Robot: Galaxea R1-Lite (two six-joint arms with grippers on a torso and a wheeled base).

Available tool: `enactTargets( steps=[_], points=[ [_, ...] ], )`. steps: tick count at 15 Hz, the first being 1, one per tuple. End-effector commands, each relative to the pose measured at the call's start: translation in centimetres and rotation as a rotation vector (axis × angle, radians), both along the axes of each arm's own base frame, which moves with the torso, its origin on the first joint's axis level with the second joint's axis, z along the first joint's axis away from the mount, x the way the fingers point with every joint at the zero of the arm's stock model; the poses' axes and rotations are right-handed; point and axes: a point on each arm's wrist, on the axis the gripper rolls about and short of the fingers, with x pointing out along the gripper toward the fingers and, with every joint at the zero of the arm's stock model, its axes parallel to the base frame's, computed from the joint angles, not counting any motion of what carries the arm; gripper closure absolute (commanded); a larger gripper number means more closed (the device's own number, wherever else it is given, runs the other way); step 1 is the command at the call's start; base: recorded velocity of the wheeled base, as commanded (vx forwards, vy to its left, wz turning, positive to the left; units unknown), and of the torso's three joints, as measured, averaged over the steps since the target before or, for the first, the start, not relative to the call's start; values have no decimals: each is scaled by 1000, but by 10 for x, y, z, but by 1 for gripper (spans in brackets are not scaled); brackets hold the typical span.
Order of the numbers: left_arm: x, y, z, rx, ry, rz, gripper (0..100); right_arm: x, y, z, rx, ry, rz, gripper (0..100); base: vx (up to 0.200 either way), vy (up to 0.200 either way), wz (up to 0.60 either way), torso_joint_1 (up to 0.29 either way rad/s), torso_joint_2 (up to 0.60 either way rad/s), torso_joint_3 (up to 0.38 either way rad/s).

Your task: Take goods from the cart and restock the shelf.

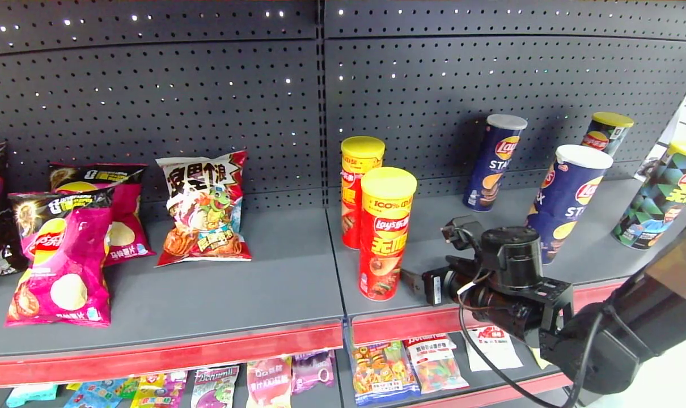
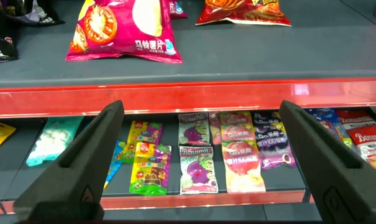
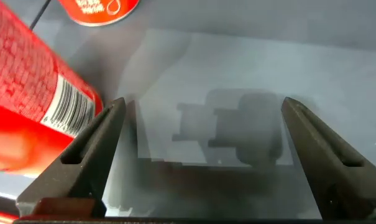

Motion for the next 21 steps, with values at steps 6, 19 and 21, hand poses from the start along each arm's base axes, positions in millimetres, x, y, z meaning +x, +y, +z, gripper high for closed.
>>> enactTargets(
  steps=[6, 19, 21],
  points=[
    [0, 0, 0, 0, 2, 1, 0, -4, 2, -5, -6, 18, 8, 0, 0, 0, 0, 0, 0, 0],
    [0, 0, 0, 0, 3, 1, 0, -15, 4, -10, -1, 49, 23, 0, 0, 0, 0, 0, 0, 0],
    [0, 0, 0, 0, 2, 1, 0, -14, 4, -10, 1, 48, 22, 0, 0, 0, 0, 0, 0, 0]
  ],
)
